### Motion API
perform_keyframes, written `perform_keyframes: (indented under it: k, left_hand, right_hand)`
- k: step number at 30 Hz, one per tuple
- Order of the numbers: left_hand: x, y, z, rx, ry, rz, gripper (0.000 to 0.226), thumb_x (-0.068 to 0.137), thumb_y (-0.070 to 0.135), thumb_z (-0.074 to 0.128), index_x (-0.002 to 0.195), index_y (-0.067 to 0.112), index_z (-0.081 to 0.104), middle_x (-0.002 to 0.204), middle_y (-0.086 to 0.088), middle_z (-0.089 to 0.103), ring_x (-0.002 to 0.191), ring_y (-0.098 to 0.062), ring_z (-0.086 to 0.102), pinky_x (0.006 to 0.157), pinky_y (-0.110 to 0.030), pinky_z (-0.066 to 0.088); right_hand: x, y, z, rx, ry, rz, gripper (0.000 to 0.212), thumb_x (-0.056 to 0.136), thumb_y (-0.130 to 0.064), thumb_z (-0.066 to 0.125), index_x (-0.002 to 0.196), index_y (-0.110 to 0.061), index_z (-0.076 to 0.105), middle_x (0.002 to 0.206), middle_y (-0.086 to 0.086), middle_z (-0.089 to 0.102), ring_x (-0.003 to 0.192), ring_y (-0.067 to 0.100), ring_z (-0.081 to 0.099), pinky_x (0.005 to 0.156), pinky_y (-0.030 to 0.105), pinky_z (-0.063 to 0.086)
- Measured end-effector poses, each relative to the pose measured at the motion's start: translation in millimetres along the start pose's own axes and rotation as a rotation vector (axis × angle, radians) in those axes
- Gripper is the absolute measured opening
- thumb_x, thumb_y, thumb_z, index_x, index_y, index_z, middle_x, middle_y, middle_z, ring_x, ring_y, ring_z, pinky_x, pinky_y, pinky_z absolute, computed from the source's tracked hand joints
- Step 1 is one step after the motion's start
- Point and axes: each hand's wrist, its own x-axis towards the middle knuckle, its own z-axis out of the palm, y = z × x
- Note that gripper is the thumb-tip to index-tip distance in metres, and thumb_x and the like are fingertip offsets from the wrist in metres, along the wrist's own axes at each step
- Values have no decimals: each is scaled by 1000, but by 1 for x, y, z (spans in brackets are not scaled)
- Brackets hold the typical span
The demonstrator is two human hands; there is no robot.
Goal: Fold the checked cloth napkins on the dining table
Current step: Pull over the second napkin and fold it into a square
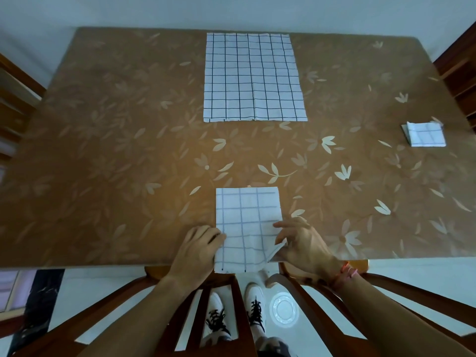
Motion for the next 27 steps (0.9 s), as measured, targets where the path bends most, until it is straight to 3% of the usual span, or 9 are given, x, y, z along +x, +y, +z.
perform_keyframes:
  k: [2, 4, 8, 13, 16, 19, 21, 25, 27]
  left_hand:
    - [0, 0, 1, -14, 39, -3, 25, 85, 23, 61, 108, 15, 67, 106, 3, 64, 104, -19, 55, 93, -30, 36]
    - [1, 2, 1, -41, 65, -20, 30, 76, 9, 75, 105, 15, 68, 104, 4, 65, 103, -19, 55, 92, -30, 36]
    - [1, -1, 2, -65, 73, -68, 35, 69, 2, 79, 100, 17, 70, 100, 6, 67, 102, -16, 56, 92, -27, 35]
    - [9, -5, 0, -183, 75, -225, 16, 89, 29, 57, 92, 22, 71, 83, 13, 65, 89, -10, 56, 82, -30, 40]
    - [20, -5, -7, -256, 93, -296, 21, 92, 28, 53, 71, 29, 52, 62, 16, 49, 68, -9, 48, 69, -33, 40]
    - [30, -8, -6, -327, 99, -383, 17, 91, 22, 59, 75, 24, 55, 65, 14, 53, 67, -10, 51, 66, -33, 42]
    - [35, -12, -3, -332, 108, -420, 6, 91, 22, 60, 88, 18, 65, 70, 10, 60, 71, -11, 54, 69, -34, 47]
    - [44, -13, -2, -320, 127, -451, 14, 88, 27, 59, 95, 19, 66, 72, 9, 60, 74, -15, 54, 73, -39, 48]
    - [45, -14, -1, -292, 125, -469, 17, 86, 31, 56, 97, 20, 65, 72, 7, 59, 75, -18, 54, 75, -42, 48]
  right_hand:
    - [1, -2, 1, 37, 15, -6, 12, 66, -13, 79, 76, -19, 74, 108, 2, 74, 104, 16, 64, 85, 25, 51]
    - [3, -4, -1, 60, 20, 19, 11, 75, -17, 75, 86, -16, 73, 103, -2, 74, 93, 13, 67, 77, 18, 49]
    - [6, -1, -3, 47, -38, 113, 17, 83, -34, 62, 82, -17, 60, 76, -4, 67, 65, 16, 61, 60, 35, 52]
    - [13, 2, -8, 109, -33, 199, 24, 90, -40, 57, 106, -23, 62, 92, -5, 73, 79, 17, 68, 71, 35, 57]
    - [21, 6, -8, 212, 18, 260, 30, 88, -44, 60, 108, -22, 62, 96, -7, 74, 84, 14, 70, 74, 37, 59]
    - [29, 10, -7, 284, 46, 355, 23, 87, -36, 67, 105, -23, 65, 99, -9, 73, 87, 7, 68, 75, 26, 56]
    - [34, 12, -6, 273, 67, 385, 17, 86, -33, 68, 100, -23, 67, 96, -9, 73, 86, 7, 68, 74, 28, 56]
    - [45, 12, -5, 244, 91, 418, 11, 87, -32, 69, 80, -31, 60, 80, -12, 69, 73, 3, 64, 59, 16, 45]
    - [52, 12, -4, 234, 102, 428, 8, 89, -31, 68, 83, -29, 62, 77, -12, 66, 72, 6, 63, 55, 14, 42]
